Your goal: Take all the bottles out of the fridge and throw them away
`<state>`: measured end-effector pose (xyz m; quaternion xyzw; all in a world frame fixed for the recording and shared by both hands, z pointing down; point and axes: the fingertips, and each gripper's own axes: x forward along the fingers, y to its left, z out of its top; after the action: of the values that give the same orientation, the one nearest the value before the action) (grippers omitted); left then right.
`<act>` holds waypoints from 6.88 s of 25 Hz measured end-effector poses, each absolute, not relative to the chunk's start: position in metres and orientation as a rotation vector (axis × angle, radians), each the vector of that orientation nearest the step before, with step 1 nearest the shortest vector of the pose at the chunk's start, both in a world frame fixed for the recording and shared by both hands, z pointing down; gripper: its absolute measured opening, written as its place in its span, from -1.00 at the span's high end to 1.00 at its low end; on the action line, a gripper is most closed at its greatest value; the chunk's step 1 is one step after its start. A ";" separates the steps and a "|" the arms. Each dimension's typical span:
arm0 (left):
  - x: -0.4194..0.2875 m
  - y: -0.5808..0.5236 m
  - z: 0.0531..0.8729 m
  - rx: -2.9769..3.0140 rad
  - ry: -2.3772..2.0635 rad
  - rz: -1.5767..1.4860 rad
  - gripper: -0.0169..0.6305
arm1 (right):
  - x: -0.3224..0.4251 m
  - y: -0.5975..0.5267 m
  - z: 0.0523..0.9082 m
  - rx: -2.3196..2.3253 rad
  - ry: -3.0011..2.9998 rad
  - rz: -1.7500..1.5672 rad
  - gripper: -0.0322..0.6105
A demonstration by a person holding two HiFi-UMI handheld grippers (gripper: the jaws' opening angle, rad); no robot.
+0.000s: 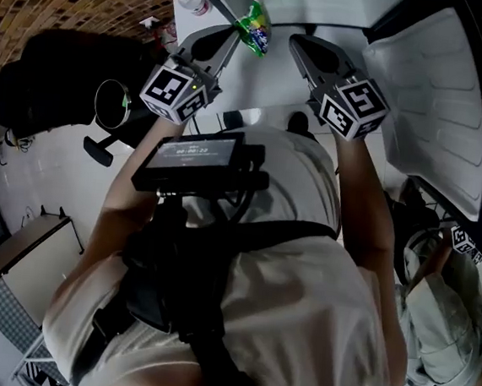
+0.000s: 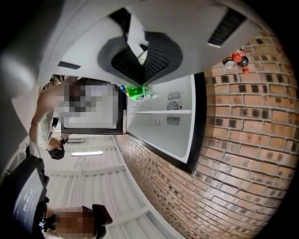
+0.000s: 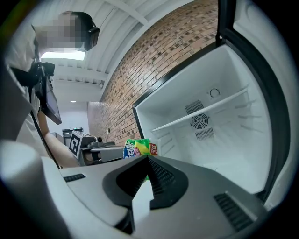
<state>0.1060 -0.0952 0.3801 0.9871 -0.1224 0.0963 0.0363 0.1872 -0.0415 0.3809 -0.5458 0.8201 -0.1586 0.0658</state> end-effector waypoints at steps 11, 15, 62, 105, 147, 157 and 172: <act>0.050 -0.114 0.396 2.975 -0.491 0.273 0.90 | 0.143 -0.065 0.386 -1.586 2.563 -0.489 0.89; 0.021 -0.123 0.405 2.942 -0.566 0.297 0.90 | 0.121 -0.076 0.388 -1.559 2.603 -0.490 0.89; -0.331 -0.221 0.500 2.579 -1.163 0.380 0.90 | -0.168 -0.208 0.410 -1.148 2.967 -0.599 0.89; -0.492 -0.252 0.604 2.150 -1.553 0.884 0.76 | -0.151 -0.203 0.420 -1.292 2.898 -0.641 0.88; -0.080 -0.180 0.419 2.894 -0.673 0.333 0.95 | 0.063 -0.105 0.386 -1.696 2.519 -0.481 0.89; -0.006 -0.150 0.406 2.939 -0.440 0.313 0.94 | 0.117 -0.075 0.383 -1.824 2.415 -0.471 0.89; 0.058 -0.116 0.399 2.970 -0.263 0.293 0.94 | 0.166 -0.050 0.383 -1.888 2.348 -0.455 0.89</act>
<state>0.0578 -0.1157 0.3988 0.9887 -0.0875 0.0975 0.0728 0.1659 -0.0503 0.3832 -0.6189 0.7697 -0.1492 0.0475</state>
